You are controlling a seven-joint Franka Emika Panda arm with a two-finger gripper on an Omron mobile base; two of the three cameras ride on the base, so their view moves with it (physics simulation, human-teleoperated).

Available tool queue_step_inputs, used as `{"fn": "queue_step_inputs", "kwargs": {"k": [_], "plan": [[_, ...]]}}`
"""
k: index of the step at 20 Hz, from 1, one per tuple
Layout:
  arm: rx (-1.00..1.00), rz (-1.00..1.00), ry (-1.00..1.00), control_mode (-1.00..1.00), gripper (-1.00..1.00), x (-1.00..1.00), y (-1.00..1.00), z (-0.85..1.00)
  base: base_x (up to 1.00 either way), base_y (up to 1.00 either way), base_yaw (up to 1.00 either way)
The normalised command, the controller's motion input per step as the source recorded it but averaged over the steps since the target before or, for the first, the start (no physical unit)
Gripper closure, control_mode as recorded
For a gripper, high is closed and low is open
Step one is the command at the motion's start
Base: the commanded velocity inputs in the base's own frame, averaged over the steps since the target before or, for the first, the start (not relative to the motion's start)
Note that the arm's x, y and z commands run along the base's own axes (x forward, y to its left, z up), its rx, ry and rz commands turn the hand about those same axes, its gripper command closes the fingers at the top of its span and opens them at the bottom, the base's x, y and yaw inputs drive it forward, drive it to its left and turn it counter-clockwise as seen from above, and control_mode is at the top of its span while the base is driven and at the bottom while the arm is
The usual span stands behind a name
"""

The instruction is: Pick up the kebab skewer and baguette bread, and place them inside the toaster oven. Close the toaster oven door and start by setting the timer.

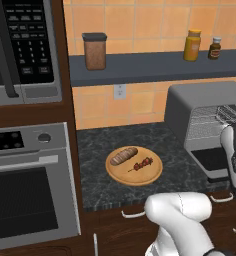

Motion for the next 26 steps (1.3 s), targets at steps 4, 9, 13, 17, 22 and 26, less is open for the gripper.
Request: {"fn": "queue_step_inputs", "kwargs": {"k": [4, 9, 13, 17, 22, 26], "plan": [[0.0, -0.1, -0.19, -1.0, -1.0, 0.56, -0.8, -0.1, 0.0, 0.0, 0.0], [0.0, -0.09, -0.12, -1.0, -1.0, 0.66, -0.57, -0.03, 0.0, 0.0, 0.0], [0.0, -0.05, -0.12, -1.0, -1.0, 0.75, -0.24, 0.0, 0.0, 0.0, 0.0], [0.0, 0.09, -0.11, -1.0, -1.0, 0.51, 0.0, -0.04, 0.0, 0.0, 0.0], [0.0, 0.23, -0.01, -1.0, -1.0, 0.35, -0.22, -0.19, 0.0, 0.0, 0.0], [-0.01, 0.02, 0.0, -1.0, -1.0, 0.12, -0.64, -0.06, 0.0, 0.0, 0.0]]}}
